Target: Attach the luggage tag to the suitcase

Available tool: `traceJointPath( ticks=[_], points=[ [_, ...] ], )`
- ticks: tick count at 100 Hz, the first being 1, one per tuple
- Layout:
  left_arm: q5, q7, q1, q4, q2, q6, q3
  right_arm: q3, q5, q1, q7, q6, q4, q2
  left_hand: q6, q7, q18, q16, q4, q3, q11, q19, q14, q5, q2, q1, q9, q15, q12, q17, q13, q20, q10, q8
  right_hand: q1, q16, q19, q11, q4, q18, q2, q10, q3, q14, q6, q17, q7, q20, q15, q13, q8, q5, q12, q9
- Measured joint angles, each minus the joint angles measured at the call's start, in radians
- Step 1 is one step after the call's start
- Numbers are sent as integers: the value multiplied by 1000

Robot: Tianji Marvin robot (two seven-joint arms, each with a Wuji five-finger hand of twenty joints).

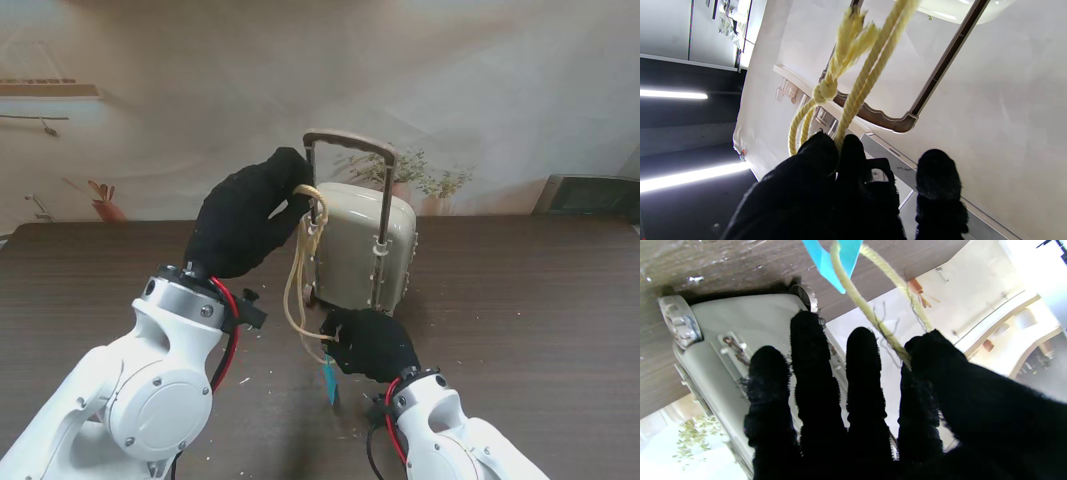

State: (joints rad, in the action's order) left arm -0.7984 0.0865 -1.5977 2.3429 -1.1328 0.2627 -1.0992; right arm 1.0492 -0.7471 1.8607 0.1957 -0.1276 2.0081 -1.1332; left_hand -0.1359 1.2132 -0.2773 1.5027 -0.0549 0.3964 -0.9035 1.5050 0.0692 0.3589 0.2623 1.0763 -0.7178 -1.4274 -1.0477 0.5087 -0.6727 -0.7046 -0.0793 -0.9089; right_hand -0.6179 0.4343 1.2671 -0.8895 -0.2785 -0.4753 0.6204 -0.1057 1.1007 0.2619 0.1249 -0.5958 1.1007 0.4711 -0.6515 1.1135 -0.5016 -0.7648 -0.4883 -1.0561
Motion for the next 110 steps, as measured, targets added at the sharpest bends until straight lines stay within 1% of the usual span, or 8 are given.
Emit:
traceJointPath(
  ticks=[12,35,43,54,60,71,88,110],
  points=[
    [-3,-9,13,0,1,9,0,28,-5,38,-51,17,73,12,0,-1,0,0,0,0,0,0,0,0,0,0,0,0,0,0,0,0,0,7,-1,0,-16,12,0,0,-29,0,-28,1,0,25,-11,3,22,-35,-37,15,-11,43],
    [-52,-4,36,-1,1,25,-12,68,59,90,30,124,146,5,0,-15,0,0,0,0,0,0,0,1,0,0,0,0,0,0,0,0,0,15,-1,0,-17,12,0,2,-31,0,-36,2,-16,36,-12,17,22,-36,-51,14,-13,44],
    [-76,-8,55,-1,1,37,-17,75,65,101,83,139,164,-2,0,-17,0,0,0,0,0,0,0,1,0,0,0,0,0,0,0,0,0,15,-1,0,-16,11,0,2,-28,-4,-34,2,-35,23,-12,25,11,-33,-61,1,-13,36],
    [-102,-23,86,-1,2,50,-29,76,75,109,205,161,173,-19,0,-22,0,0,0,0,1,0,0,1,0,0,0,0,0,0,0,0,0,15,1,0,-3,7,0,-13,13,-15,26,15,-64,10,-11,31,-6,-21,-61,-27,-13,14],
    [-109,-43,106,-1,3,61,-35,78,76,113,232,168,179,-28,0,-23,0,0,0,0,1,0,0,1,0,0,0,0,0,0,0,0,0,16,2,0,4,-1,0,-20,31,-17,38,16,-66,0,-11,34,-18,-10,-61,-37,-13,-3],
    [-105,-93,155,-1,7,89,-40,82,79,119,251,175,189,-40,0,-26,0,0,0,0,2,0,0,1,0,0,0,0,0,0,0,0,0,28,2,0,8,-1,0,-23,45,-18,53,17,-72,-3,-11,34,-19,-10,-61,-50,-13,-20],
    [-113,-108,238,-9,10,112,-25,76,87,118,286,178,202,-48,0,-28,0,0,0,-1,2,0,0,1,0,0,0,0,0,0,0,0,0,38,2,0,10,-1,0,-24,45,-19,53,17,-75,-3,-11,34,-28,-9,-61,-51,-13,-20],
    [-130,-138,406,-103,9,134,37,77,84,119,268,166,226,-48,1,-46,0,1,2,-11,3,0,0,14,0,0,0,0,0,0,0,0,0,67,1,0,19,-13,0,-29,43,-26,55,21,-102,-2,-6,34,-30,-9,-71,-50,-24,-20]
  ],
)
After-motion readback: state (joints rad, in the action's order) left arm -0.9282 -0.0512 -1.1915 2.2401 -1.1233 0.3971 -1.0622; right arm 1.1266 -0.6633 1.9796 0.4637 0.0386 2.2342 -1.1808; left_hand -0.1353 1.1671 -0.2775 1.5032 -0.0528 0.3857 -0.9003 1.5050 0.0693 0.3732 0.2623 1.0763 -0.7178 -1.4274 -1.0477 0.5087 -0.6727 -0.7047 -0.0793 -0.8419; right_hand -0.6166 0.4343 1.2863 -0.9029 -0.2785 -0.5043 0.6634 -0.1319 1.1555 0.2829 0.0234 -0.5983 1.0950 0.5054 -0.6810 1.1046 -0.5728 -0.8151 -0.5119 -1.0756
